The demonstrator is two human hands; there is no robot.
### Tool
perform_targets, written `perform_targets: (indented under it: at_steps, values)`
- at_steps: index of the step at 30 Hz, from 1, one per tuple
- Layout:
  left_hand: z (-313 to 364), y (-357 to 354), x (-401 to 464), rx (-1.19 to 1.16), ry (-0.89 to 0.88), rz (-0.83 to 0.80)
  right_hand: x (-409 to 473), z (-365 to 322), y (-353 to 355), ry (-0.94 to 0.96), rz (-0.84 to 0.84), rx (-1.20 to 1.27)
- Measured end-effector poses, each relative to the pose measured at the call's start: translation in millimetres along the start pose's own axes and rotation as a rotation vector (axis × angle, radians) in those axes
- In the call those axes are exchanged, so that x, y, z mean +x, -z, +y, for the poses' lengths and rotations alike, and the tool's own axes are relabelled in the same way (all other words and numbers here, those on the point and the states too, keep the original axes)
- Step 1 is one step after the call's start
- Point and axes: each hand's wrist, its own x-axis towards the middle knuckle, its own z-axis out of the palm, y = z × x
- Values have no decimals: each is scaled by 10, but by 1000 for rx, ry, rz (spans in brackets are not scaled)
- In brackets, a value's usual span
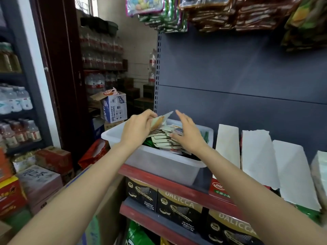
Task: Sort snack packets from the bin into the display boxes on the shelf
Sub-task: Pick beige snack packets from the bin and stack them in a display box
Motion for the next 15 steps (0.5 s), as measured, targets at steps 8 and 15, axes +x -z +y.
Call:
perform_targets:
  at_steps: [8,15]
  values:
    - [499,64,-135,-381,-43,-102,-352,6,442,97,318,-190]
    - [957,-222,-269,-693,154,-140,-952,338,1006,-54,428,240]
